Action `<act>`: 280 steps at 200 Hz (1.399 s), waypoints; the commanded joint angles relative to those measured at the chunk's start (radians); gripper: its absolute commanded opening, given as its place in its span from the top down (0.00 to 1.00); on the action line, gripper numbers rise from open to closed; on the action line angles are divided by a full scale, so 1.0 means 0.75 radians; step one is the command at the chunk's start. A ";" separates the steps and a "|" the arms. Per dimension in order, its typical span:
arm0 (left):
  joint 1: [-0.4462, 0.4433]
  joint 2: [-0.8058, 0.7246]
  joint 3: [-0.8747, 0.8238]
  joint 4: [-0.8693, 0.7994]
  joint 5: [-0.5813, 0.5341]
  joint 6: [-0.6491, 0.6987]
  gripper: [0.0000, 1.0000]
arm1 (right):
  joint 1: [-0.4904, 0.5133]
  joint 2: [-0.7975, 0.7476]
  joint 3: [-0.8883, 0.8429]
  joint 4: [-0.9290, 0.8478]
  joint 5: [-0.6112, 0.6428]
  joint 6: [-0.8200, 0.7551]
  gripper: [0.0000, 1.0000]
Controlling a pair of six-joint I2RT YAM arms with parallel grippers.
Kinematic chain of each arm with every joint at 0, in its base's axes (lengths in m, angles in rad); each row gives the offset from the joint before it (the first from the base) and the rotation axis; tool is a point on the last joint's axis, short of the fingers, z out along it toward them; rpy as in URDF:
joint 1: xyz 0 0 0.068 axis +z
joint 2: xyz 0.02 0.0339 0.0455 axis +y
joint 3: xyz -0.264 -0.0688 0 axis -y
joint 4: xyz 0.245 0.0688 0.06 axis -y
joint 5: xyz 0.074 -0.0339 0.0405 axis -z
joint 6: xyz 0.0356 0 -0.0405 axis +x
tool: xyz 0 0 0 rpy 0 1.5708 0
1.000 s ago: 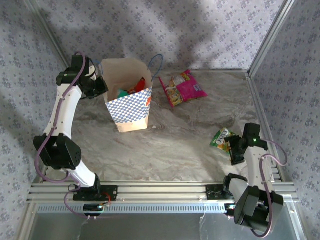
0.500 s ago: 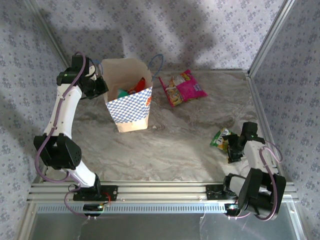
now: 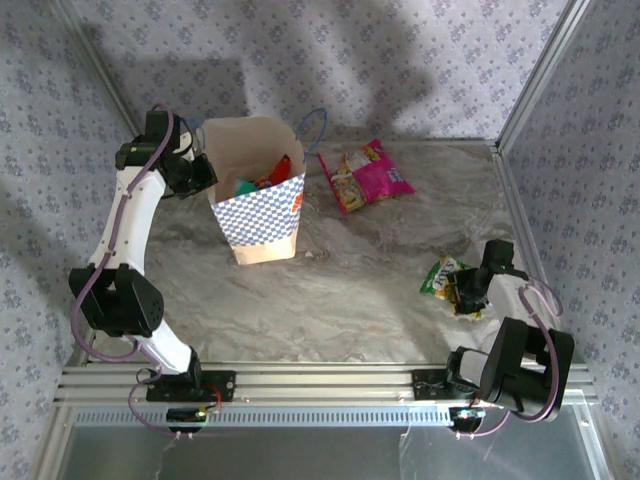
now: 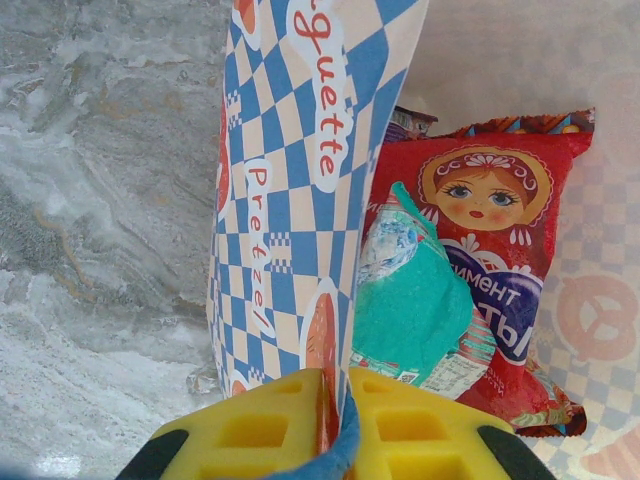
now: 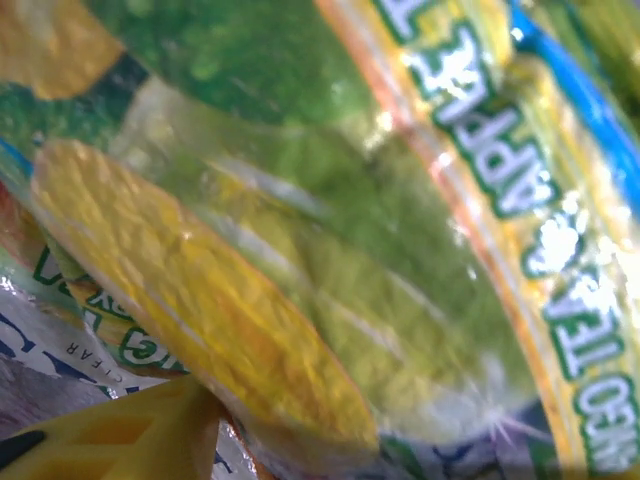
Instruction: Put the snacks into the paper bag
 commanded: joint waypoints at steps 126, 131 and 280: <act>-0.010 -0.008 0.026 -0.027 -0.026 0.021 0.87 | 0.250 0.263 0.317 -0.203 0.210 -0.332 0.98; -0.008 -0.009 0.026 -0.025 -0.026 0.022 0.87 | 0.266 0.269 0.342 -0.219 0.230 -0.340 0.98; -0.002 -0.024 0.039 -0.027 -0.019 0.019 0.87 | 0.759 0.387 0.931 -0.491 0.512 -0.644 1.00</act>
